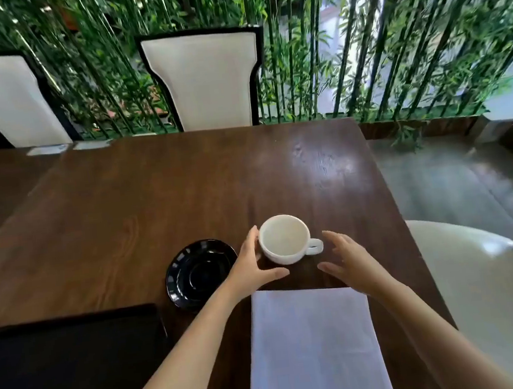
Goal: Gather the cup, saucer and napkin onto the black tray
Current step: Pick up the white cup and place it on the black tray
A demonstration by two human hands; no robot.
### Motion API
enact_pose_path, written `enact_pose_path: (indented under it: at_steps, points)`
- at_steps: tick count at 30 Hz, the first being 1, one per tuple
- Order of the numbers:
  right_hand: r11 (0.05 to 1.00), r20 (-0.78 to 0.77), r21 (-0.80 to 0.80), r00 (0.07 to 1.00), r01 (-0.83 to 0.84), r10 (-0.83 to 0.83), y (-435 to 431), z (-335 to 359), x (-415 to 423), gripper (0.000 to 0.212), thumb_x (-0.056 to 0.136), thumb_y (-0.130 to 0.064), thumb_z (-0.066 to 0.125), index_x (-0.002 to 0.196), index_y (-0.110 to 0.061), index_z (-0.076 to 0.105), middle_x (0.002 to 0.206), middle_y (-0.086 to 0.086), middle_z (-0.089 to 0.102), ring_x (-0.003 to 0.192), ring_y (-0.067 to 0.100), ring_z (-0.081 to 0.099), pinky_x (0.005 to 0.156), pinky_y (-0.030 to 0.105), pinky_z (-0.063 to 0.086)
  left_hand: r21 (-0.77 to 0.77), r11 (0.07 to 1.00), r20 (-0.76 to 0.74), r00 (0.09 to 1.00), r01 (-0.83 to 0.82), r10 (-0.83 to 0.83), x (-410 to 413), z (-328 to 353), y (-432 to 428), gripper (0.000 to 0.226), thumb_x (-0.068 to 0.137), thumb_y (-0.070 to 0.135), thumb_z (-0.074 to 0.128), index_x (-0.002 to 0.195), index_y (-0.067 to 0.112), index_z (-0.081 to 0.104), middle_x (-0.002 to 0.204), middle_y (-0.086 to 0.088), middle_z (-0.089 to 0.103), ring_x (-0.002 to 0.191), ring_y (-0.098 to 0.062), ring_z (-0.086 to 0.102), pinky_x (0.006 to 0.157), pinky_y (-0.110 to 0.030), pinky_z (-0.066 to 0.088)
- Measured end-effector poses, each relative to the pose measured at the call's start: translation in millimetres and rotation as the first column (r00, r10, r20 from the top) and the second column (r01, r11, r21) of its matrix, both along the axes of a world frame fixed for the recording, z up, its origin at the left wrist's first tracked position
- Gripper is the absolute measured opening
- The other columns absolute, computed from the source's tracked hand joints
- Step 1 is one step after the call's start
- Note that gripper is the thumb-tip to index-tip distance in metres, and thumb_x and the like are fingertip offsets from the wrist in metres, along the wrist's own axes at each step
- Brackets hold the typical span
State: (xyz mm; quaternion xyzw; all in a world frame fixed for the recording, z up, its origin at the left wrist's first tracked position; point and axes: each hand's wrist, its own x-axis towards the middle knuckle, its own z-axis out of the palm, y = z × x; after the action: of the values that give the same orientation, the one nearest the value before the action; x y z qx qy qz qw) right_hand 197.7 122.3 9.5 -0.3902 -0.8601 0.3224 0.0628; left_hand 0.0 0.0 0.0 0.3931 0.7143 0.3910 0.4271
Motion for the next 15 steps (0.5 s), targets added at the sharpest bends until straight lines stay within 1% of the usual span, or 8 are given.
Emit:
enact_pose_path:
  at_steps: [2, 4, 6, 8, 9, 12, 14, 15]
  points:
    - [0.998, -0.052, -0.052, 0.998, 0.038, -0.041, 7, -6, -7, 0.065, 0.084, -0.025, 0.067, 0.141, -0.015, 0.036, 0.139, 0.007, 0.047, 0.111, 0.020, 0.059, 0.097, 0.032, 0.048, 0.009, 0.999, -0.015, 0.999, -0.041, 0.041, -1, -2, 10, 0.120, 0.065, 0.032, 0.083, 0.148, 0.028, -0.003, 0.159, 0.003, 0.007, 0.143, -0.016, 0.019, 0.114, -0.034, 0.026]
    - [0.997, -0.061, -0.057, 0.997, 0.052, -0.056, 11, -12, -13, 0.057, 0.084, -0.025, 0.067, 0.136, -0.015, 0.044, 0.125, 0.006, 0.057, 0.096, 0.019, 0.064, 0.089, 0.030, 0.050, -0.003, 0.997, -0.007, 0.997, -0.071, 0.071, -3, -8, 15, 0.119, 0.066, 0.027, 0.083, 0.148, 0.024, -0.002, 0.158, 0.002, 0.012, 0.142, -0.015, 0.022, 0.111, -0.030, 0.027]
    - [0.997, -0.080, -0.053, 0.995, 0.050, -0.054, 14, -19, -19, 0.044, 0.085, -0.027, 0.065, 0.126, -0.015, 0.053, 0.109, 0.004, 0.063, 0.087, 0.020, 0.065, 0.084, 0.034, 0.054, -0.008, 0.997, -0.001, 0.997, -0.078, 0.078, -5, -15, 19, 0.115, 0.067, 0.022, 0.083, 0.148, 0.023, 0.002, 0.153, 0.003, 0.025, 0.140, -0.015, 0.027, 0.111, -0.031, 0.030]
    - [0.996, -0.120, -0.073, 0.991, 0.050, -0.059, 18, -22, -24, 0.028, 0.088, -0.025, 0.062, 0.113, -0.013, 0.061, 0.097, 0.006, 0.066, 0.080, 0.022, 0.065, 0.077, 0.039, 0.058, 0.021, 0.998, 0.050, 0.997, -0.065, 0.064, -6, -20, 22, 0.104, 0.068, 0.015, 0.082, 0.146, 0.023, 0.013, 0.143, 0.005, 0.036, 0.136, -0.015, 0.034, 0.106, -0.028, 0.036]
    - [0.993, -0.140, -0.104, 0.987, 0.059, -0.073, 19, -24, -26, 0.022, 0.089, -0.023, 0.060, 0.108, -0.013, 0.064, 0.094, 0.009, 0.067, 0.076, 0.021, 0.067, 0.073, 0.036, 0.059, 0.043, 0.997, 0.074, 0.996, -0.057, 0.054, -7, -22, 24, 0.098, 0.069, 0.012, 0.081, 0.144, 0.023, 0.019, 0.140, 0.005, 0.039, 0.134, -0.014, 0.037, 0.103, -0.026, 0.038]
    - [0.979, -0.181, -0.188, 0.977, 0.073, -0.108, 26, -30, -29, 0.015, 0.091, -0.020, 0.058, 0.100, -0.011, 0.066, 0.084, 0.007, 0.068, 0.065, 0.010, 0.068, 0.058, 0.015, 0.056, 0.075, 0.996, 0.101, 0.994, -0.043, 0.035, -8, -26, 28, 0.093, 0.068, 0.010, 0.081, 0.141, 0.027, 0.026, 0.138, 0.005, 0.043, 0.128, -0.010, 0.042, 0.100, -0.023, 0.043]
    - [0.957, -0.206, -0.280, 0.970, 0.071, -0.132, 29, -32, -28, 0.014, 0.091, -0.019, 0.058, 0.096, -0.009, 0.066, 0.077, 0.005, 0.068, 0.061, 0.005, 0.067, 0.057, 0.011, 0.055, 0.084, 0.995, 0.129, 0.991, -0.055, 0.044, -10, -28, 29, 0.092, 0.067, 0.010, 0.082, 0.140, 0.028, 0.028, 0.137, 0.006, 0.044, 0.127, -0.009, 0.043, 0.099, -0.023, 0.044]
    - [0.940, -0.219, -0.334, 0.964, 0.069, -0.149, 30, -33, -28, 0.013, 0.091, -0.018, 0.058, 0.094, -0.009, 0.065, 0.077, 0.007, 0.068, 0.063, 0.007, 0.068, 0.061, 0.014, 0.058, 0.089, 0.994, 0.131, 0.990, -0.064, 0.052, -10, -29, 29, 0.091, 0.067, 0.010, 0.082, 0.139, 0.029, 0.029, 0.136, 0.007, 0.045, 0.126, -0.009, 0.044, 0.096, -0.021, 0.046]
